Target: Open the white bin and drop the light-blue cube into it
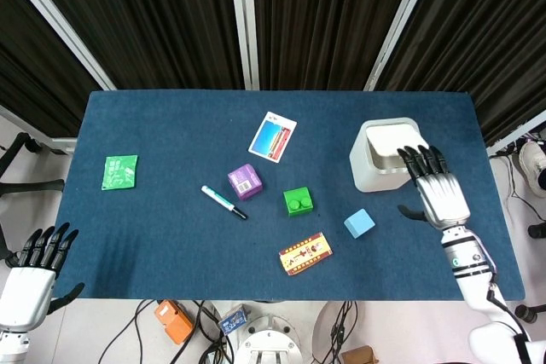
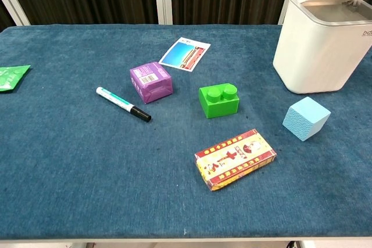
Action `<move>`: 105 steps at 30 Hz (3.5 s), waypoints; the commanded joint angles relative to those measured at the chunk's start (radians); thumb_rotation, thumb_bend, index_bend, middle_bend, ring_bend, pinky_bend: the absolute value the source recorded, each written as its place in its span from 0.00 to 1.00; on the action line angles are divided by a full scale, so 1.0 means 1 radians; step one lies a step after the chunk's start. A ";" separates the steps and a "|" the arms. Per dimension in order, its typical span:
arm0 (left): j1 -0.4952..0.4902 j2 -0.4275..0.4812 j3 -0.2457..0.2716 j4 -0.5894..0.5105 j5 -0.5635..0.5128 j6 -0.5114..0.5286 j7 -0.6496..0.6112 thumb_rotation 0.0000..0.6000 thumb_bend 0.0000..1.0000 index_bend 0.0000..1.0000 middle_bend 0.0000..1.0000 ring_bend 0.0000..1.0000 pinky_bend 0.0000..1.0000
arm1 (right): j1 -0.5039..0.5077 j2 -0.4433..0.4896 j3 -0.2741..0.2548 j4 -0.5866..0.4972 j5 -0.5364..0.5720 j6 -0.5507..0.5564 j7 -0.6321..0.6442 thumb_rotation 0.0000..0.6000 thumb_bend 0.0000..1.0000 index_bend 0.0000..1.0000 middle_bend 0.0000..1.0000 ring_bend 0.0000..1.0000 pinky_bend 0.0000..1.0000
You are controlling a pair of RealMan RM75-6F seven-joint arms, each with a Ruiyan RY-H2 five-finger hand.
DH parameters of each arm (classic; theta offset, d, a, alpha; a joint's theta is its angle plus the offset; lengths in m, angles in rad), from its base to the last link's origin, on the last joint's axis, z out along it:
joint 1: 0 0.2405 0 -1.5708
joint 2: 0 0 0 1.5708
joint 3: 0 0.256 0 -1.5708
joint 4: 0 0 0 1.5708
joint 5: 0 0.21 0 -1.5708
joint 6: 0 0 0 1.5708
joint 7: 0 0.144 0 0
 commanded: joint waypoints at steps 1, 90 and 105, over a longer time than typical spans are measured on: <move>-0.001 0.000 0.000 -0.001 0.001 -0.002 0.001 1.00 0.10 0.00 0.00 0.00 0.01 | -0.050 -0.001 -0.028 0.052 -0.159 0.143 0.061 1.00 0.28 0.00 0.03 0.00 0.00; -0.012 0.015 -0.011 -0.010 -0.020 -0.018 -0.020 1.00 0.10 0.00 0.00 0.00 0.01 | 0.152 -0.070 0.123 0.162 0.242 -0.110 -0.098 1.00 0.41 0.23 0.40 0.32 0.46; -0.002 0.019 -0.007 -0.008 -0.007 0.010 -0.035 1.00 0.10 0.00 0.00 0.00 0.01 | -0.133 0.101 -0.088 0.034 -0.159 0.203 0.196 1.00 0.36 0.00 0.02 0.01 0.26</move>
